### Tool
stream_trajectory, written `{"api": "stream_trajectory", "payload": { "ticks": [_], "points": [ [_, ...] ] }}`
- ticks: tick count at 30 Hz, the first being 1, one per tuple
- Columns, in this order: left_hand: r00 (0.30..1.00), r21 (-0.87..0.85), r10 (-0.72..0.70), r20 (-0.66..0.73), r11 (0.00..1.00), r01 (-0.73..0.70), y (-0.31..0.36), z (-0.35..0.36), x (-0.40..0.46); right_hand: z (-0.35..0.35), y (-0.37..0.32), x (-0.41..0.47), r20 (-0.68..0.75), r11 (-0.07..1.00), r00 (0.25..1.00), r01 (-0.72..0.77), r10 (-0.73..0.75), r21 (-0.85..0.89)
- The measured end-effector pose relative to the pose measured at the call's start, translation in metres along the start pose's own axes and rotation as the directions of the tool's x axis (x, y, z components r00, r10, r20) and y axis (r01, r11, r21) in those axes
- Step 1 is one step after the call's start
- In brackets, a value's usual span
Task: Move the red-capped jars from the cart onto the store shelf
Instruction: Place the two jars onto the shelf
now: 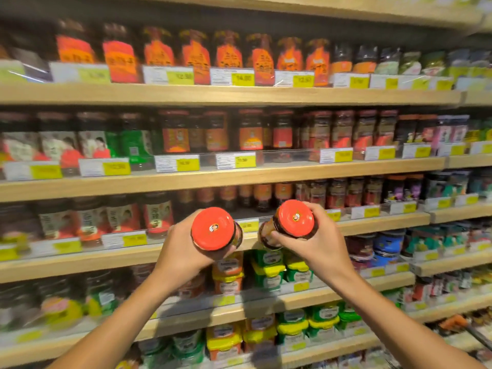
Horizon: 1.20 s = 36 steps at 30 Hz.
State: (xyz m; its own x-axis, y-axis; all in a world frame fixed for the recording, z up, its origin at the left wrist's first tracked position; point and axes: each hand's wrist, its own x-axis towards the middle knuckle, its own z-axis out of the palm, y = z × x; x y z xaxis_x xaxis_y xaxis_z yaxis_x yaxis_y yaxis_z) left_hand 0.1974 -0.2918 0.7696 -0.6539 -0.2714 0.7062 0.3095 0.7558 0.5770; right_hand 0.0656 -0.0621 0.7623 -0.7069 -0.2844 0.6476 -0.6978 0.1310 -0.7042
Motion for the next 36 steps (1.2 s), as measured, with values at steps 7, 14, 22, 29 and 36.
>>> {"api": "stream_trajectory", "payload": {
  "ticks": [7,14,22,29,36],
  "points": [
    [0.993,0.038,-0.007,-0.122,0.999,0.012,-0.011,-0.038,0.001,0.049,-0.012,0.03,-0.03,0.996,0.999,0.046,-0.044,0.072],
    [0.983,0.07,-0.001,-0.184,0.997,0.014,-0.029,-0.055,0.008,0.089,-0.011,0.047,-0.08,0.994,0.997,0.028,-0.02,0.106],
    [0.981,0.087,-0.006,-0.194,0.996,0.024,-0.044,-0.059,0.021,0.115,-0.002,0.063,-0.082,0.997,0.997,-0.009,0.015,0.073],
    [0.984,0.101,0.01,-0.181,0.995,0.009,-0.052,-0.057,0.03,0.137,0.016,0.076,-0.028,0.997,0.998,-0.063,0.062,-0.035],
    [0.987,0.111,0.016,-0.16,0.994,0.002,-0.059,-0.055,0.035,0.149,0.017,0.097,0.024,0.974,0.984,-0.174,0.179,-0.143]
  ]
}}
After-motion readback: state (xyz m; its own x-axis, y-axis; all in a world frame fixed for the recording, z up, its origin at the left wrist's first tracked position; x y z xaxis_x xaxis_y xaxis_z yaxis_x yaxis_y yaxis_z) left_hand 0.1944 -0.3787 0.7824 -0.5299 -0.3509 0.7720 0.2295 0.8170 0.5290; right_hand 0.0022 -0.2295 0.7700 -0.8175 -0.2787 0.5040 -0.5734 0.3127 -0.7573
